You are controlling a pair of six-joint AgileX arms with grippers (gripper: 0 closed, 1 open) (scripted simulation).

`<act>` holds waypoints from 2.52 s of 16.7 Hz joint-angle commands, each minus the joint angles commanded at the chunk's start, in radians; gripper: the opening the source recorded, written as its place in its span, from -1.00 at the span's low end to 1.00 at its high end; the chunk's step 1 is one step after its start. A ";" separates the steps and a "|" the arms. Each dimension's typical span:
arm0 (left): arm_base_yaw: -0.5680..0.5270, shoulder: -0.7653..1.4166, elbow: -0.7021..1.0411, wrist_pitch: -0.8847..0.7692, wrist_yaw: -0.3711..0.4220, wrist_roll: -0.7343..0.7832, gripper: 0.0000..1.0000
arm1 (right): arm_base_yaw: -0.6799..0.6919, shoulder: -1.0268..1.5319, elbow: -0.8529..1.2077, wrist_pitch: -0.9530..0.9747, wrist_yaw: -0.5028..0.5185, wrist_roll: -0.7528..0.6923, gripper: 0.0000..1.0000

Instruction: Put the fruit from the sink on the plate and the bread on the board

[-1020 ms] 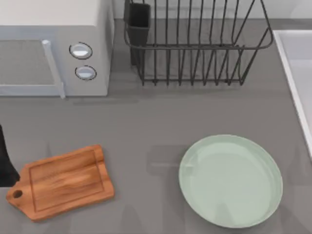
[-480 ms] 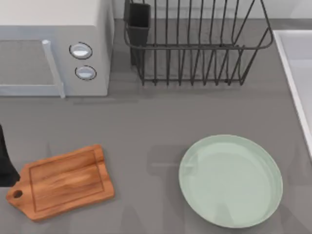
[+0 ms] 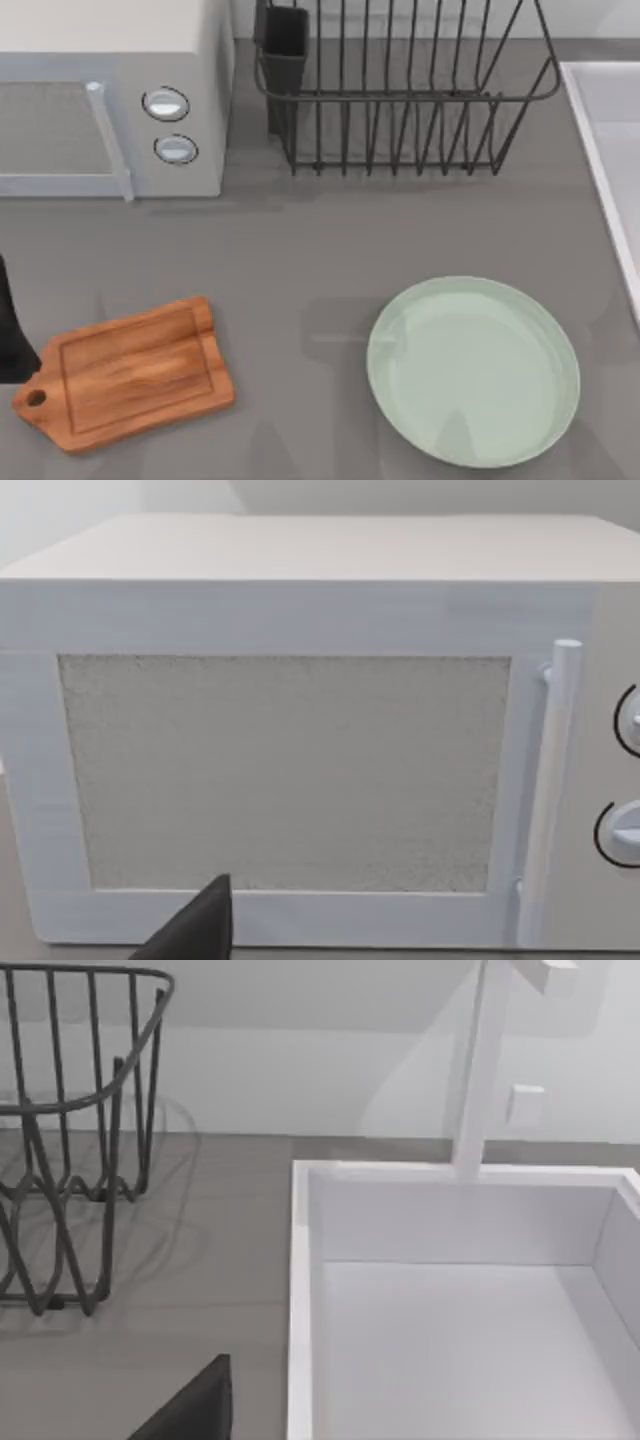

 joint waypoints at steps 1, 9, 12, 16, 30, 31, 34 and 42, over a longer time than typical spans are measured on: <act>0.000 0.000 0.000 0.000 0.000 0.000 1.00 | -0.013 0.072 0.058 -0.039 0.000 -0.012 1.00; 0.000 0.000 0.000 0.000 0.000 0.000 1.00 | -0.142 0.859 0.660 -0.435 0.001 -0.134 1.00; 0.000 0.000 0.000 0.000 0.000 0.000 1.00 | -0.192 1.183 0.897 -0.590 0.001 -0.182 1.00; 0.000 0.000 0.000 0.000 0.000 0.000 1.00 | -0.251 1.561 1.169 -0.769 0.002 -0.237 1.00; 0.000 0.000 0.000 0.000 0.000 0.000 1.00 | -0.299 1.910 1.409 -0.917 0.002 -0.287 1.00; 0.000 0.000 0.000 0.000 0.000 0.000 1.00 | -0.299 1.926 1.398 -0.894 0.003 -0.287 1.00; 0.000 0.000 0.000 0.000 0.000 0.000 1.00 | -0.301 2.000 1.351 -0.770 0.003 -0.286 1.00; 0.000 0.000 0.000 0.000 0.000 0.000 1.00 | -0.303 2.187 1.231 -0.459 0.005 -0.284 1.00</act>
